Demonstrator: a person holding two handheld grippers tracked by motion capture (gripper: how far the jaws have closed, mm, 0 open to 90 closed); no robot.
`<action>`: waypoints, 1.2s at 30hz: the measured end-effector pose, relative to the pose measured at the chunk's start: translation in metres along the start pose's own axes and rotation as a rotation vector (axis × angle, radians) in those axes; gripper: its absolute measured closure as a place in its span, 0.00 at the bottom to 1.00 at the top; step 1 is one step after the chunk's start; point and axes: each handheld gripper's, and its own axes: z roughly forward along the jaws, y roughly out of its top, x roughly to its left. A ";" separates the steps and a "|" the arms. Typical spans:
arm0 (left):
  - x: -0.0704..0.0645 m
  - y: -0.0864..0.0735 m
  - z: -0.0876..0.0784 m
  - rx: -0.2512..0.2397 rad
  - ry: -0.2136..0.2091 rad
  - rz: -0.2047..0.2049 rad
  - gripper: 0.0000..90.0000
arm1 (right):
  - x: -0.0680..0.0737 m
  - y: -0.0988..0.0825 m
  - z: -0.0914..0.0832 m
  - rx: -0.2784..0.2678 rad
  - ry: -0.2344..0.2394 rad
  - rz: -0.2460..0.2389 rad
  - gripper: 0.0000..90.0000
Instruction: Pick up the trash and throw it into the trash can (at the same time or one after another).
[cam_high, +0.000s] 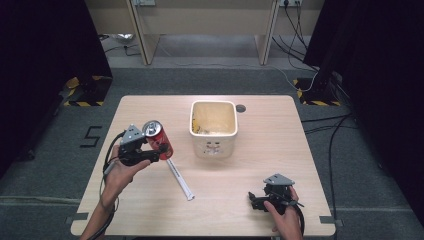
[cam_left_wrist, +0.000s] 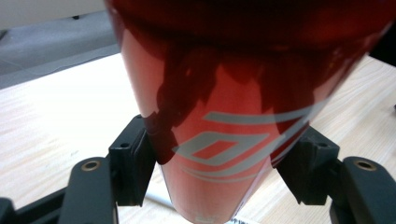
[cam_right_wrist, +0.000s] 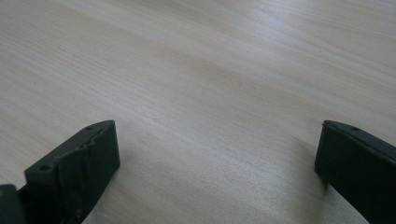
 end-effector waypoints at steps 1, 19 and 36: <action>0.000 0.002 0.000 -0.003 -0.004 0.000 0.38 | 0.000 0.000 0.000 0.000 0.000 0.000 0.00; -0.005 0.032 0.007 -0.003 -0.037 0.023 0.38 | 0.000 0.000 0.000 0.000 0.000 0.000 0.00; -0.005 0.055 0.019 0.008 -0.052 0.037 0.38 | 0.000 0.000 0.000 0.000 0.002 -0.001 0.00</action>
